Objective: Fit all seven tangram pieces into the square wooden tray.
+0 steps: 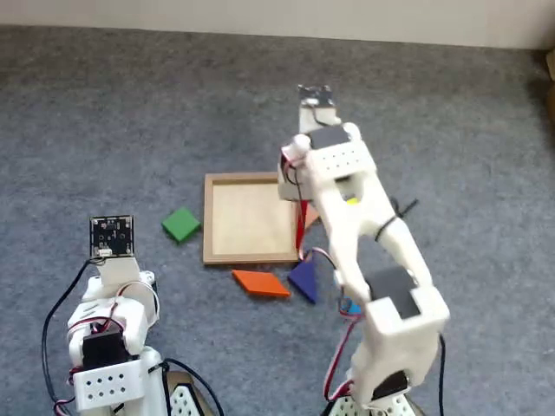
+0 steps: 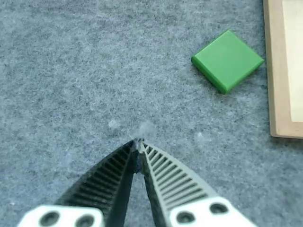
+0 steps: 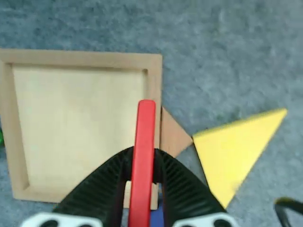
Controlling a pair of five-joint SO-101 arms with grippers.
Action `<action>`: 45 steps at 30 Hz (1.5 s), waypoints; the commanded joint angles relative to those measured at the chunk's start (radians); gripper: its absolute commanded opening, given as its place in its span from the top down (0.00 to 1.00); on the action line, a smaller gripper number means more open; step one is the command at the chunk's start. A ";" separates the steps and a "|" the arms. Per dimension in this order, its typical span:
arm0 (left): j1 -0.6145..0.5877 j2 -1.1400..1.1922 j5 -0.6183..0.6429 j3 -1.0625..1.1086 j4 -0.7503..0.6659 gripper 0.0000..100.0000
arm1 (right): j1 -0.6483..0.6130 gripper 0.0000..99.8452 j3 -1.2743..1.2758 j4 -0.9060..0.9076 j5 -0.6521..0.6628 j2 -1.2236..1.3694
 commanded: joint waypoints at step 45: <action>-0.018 -0.013 -0.003 0.010 -0.015 0.99 | 0.064 0.83 -0.533 0.470 0.296 0.039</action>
